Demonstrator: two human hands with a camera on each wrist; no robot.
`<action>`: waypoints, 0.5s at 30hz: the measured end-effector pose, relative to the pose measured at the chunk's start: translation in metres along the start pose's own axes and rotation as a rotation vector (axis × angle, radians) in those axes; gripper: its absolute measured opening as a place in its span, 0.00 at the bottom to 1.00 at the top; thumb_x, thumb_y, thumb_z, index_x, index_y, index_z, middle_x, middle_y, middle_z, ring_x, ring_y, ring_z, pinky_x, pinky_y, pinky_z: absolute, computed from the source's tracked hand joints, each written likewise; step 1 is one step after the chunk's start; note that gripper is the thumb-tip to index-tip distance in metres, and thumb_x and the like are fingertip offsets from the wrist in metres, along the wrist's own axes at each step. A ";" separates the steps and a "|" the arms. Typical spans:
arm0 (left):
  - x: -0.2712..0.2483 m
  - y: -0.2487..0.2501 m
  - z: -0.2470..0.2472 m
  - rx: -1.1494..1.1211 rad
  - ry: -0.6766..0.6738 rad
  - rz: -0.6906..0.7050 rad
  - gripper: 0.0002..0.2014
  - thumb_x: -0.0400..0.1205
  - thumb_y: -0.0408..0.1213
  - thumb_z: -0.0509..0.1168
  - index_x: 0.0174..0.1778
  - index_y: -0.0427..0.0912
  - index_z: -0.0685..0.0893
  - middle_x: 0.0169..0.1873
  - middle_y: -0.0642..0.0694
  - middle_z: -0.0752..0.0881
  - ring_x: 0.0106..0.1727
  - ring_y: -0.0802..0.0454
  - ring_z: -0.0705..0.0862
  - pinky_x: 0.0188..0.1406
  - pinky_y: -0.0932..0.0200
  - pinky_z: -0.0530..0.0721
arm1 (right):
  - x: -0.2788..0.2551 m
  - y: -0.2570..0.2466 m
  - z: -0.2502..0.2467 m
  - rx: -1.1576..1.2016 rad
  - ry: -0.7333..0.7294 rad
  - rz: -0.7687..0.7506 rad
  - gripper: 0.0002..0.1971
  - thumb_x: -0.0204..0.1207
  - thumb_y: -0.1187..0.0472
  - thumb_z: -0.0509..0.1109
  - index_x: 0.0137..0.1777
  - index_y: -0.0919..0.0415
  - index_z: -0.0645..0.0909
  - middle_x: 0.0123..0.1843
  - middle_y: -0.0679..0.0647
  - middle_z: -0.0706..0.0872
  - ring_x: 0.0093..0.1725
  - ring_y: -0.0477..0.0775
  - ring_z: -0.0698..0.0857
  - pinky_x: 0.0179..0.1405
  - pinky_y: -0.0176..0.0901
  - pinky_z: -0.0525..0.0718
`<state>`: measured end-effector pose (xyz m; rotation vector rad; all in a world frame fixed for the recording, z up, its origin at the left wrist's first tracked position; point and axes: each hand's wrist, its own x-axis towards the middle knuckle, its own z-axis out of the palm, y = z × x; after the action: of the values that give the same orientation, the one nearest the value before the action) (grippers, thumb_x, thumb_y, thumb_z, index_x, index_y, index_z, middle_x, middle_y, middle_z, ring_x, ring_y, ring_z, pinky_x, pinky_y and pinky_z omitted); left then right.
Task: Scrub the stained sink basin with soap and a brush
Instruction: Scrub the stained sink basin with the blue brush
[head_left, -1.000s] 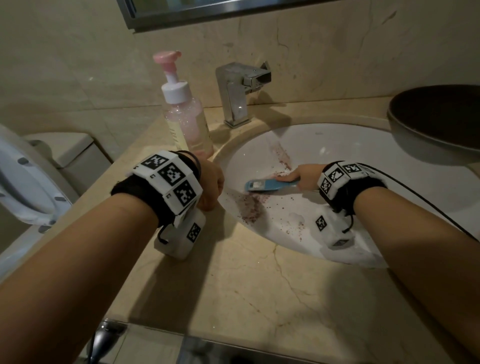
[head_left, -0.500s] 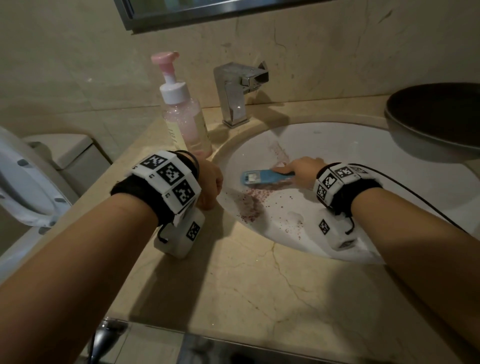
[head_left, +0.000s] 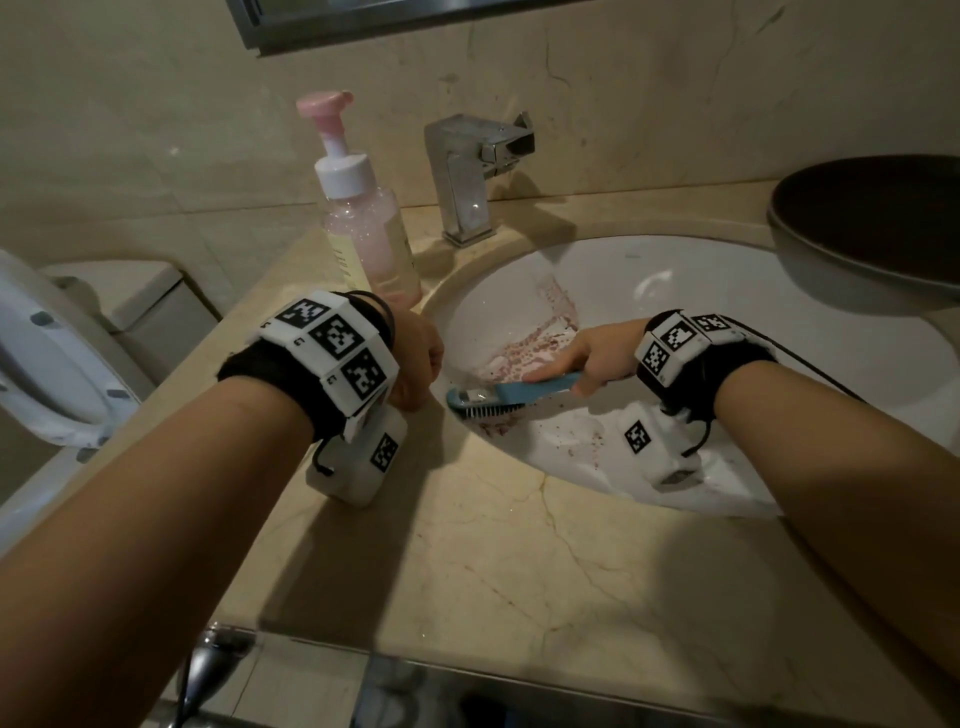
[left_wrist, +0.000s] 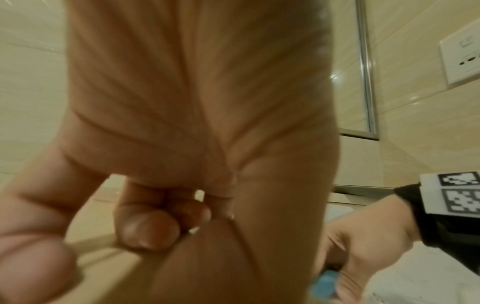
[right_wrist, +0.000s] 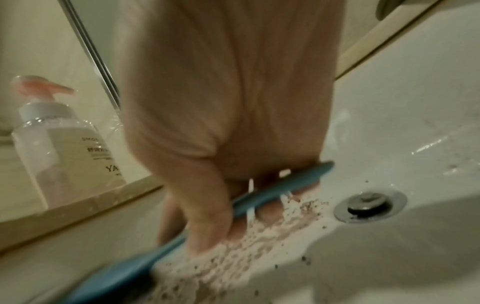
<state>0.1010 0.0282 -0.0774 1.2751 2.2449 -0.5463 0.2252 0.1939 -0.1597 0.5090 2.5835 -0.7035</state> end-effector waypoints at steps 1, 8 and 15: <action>0.000 0.000 0.000 -0.005 -0.004 -0.001 0.08 0.77 0.26 0.65 0.49 0.39 0.75 0.31 0.48 0.73 0.27 0.57 0.70 0.11 0.78 0.69 | 0.004 0.000 0.003 0.025 0.073 -0.013 0.30 0.77 0.70 0.65 0.75 0.42 0.71 0.54 0.37 0.82 0.47 0.47 0.81 0.49 0.34 0.76; 0.002 -0.001 0.000 0.008 0.003 -0.004 0.08 0.77 0.26 0.65 0.50 0.40 0.76 0.31 0.49 0.74 0.28 0.57 0.71 0.11 0.78 0.70 | -0.005 -0.003 0.006 0.040 -0.101 0.053 0.27 0.76 0.66 0.68 0.66 0.33 0.77 0.61 0.48 0.83 0.53 0.50 0.80 0.58 0.40 0.77; 0.005 -0.002 -0.001 0.015 -0.026 -0.002 0.08 0.77 0.26 0.65 0.49 0.39 0.76 0.31 0.48 0.73 0.21 0.60 0.75 0.13 0.76 0.72 | -0.005 -0.025 0.003 -0.088 0.068 0.182 0.26 0.84 0.69 0.53 0.81 0.56 0.62 0.30 0.50 0.69 0.27 0.48 0.68 0.18 0.28 0.72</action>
<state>0.0967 0.0310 -0.0794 1.2660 2.2249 -0.5781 0.2190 0.1712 -0.1498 0.7402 2.5755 -0.5165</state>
